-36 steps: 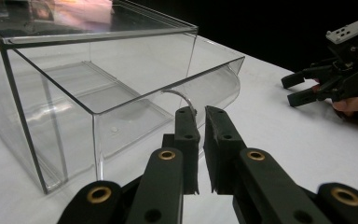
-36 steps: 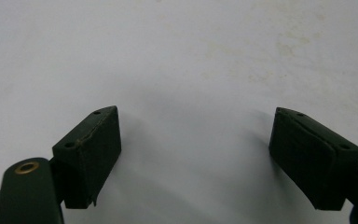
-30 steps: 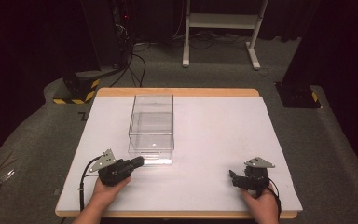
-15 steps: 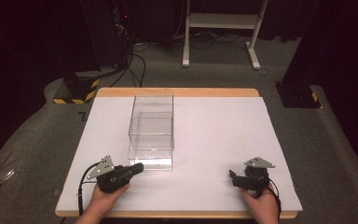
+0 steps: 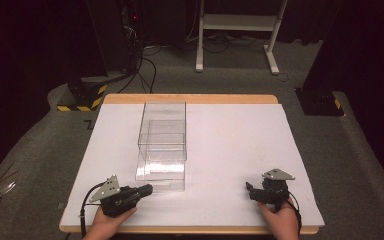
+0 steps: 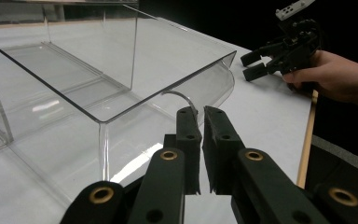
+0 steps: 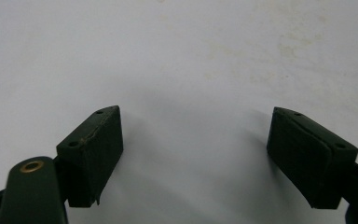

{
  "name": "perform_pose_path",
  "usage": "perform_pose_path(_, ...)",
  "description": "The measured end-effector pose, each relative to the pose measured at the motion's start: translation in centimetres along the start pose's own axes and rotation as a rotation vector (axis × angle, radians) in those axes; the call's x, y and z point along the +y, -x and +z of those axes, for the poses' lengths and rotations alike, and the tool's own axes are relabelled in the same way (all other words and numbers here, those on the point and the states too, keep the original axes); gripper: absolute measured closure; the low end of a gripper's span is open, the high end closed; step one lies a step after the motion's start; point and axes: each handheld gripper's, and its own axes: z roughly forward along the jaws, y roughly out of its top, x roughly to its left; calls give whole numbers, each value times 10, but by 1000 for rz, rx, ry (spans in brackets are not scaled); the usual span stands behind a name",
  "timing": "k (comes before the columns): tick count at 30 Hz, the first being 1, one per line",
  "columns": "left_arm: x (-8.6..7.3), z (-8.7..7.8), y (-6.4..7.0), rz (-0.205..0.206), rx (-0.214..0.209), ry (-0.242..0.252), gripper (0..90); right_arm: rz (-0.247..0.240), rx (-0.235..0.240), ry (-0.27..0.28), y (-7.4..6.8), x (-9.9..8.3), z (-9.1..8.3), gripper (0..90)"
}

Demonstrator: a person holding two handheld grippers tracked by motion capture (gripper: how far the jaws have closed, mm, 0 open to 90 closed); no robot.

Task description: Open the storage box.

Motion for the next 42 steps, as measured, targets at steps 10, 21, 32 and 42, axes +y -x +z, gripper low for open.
perform_pose_path(10, -4, -6, 5, -3, -17, -1, 851, -1, 0, 0, 0, 0, 0, 186)
perform_pose_path(21, -3, -14, 5, -2, 4, 35, 774, -3, 2, 2, 0, 0, 0, 192)
perform_pose_path(32, 10, -31, 2, 2, 63, 120, 721, -3, 2, 1, 0, 0, 0, 192)
perform_pose_path(42, 18, -43, -4, -7, 126, 178, 667, -2, 2, 1, 0, 0, 0, 191)
